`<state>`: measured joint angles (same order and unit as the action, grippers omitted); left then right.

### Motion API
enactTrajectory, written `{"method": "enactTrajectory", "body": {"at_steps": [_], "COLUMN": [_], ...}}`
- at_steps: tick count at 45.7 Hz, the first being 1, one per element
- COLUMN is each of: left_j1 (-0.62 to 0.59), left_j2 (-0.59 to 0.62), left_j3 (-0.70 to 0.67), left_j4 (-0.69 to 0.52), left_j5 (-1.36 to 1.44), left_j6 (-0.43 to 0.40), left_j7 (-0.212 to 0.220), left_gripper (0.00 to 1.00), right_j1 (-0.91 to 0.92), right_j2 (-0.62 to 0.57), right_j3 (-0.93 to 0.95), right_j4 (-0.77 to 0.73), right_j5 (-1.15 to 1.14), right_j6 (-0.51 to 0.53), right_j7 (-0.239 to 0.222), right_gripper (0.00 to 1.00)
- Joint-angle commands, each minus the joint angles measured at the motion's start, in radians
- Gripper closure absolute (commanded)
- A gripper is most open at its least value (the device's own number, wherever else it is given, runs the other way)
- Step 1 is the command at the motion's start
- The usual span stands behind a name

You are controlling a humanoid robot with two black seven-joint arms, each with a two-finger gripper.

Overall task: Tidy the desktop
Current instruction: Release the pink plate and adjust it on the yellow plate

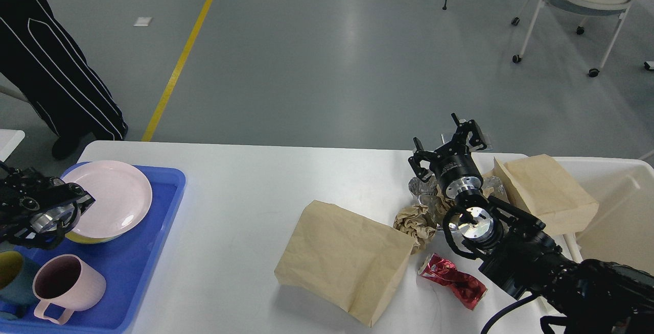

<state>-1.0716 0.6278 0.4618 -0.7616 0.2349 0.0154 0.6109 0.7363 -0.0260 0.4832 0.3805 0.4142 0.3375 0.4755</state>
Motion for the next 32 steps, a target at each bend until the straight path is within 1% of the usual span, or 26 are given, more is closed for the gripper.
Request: {"method": "enactTrajectory", "body": {"at_steps": [1, 10, 25, 32], "left_j1": [0.004, -0.013, -0.014, -0.011], "left_j2": [0.001, 0.007, 0.030, 0.032], "left_j3": [0.003, 0.000, -0.006, 0.000], "left_j4": [0.010, 0.010, 0.025, 0.048], "left_j5": [0.000, -0.002, -0.003, -0.003], "left_j6": [0.000, 0.015, 0.015, 0.015], "left_j7": [-0.002, -0.005, -0.007, -0.025], "left_gripper": [1.00, 1.00, 1.00, 1.00], "right_j1": [0.000, 0.000, 0.000, 0.000], "right_j2": [0.000, 0.000, 0.000, 0.000], "right_j3": [0.000, 0.000, 0.000, 0.000], "right_j4": [0.000, 0.000, 0.000, 0.000], "right_j5": [-0.001, 0.000, 0.000, 0.000], "right_j6": [0.000, 0.000, 0.000, 0.000], "right_j7": [0.000, 0.000, 0.000, 0.000], "right_gripper": [0.00, 0.00, 0.00, 0.00]}}
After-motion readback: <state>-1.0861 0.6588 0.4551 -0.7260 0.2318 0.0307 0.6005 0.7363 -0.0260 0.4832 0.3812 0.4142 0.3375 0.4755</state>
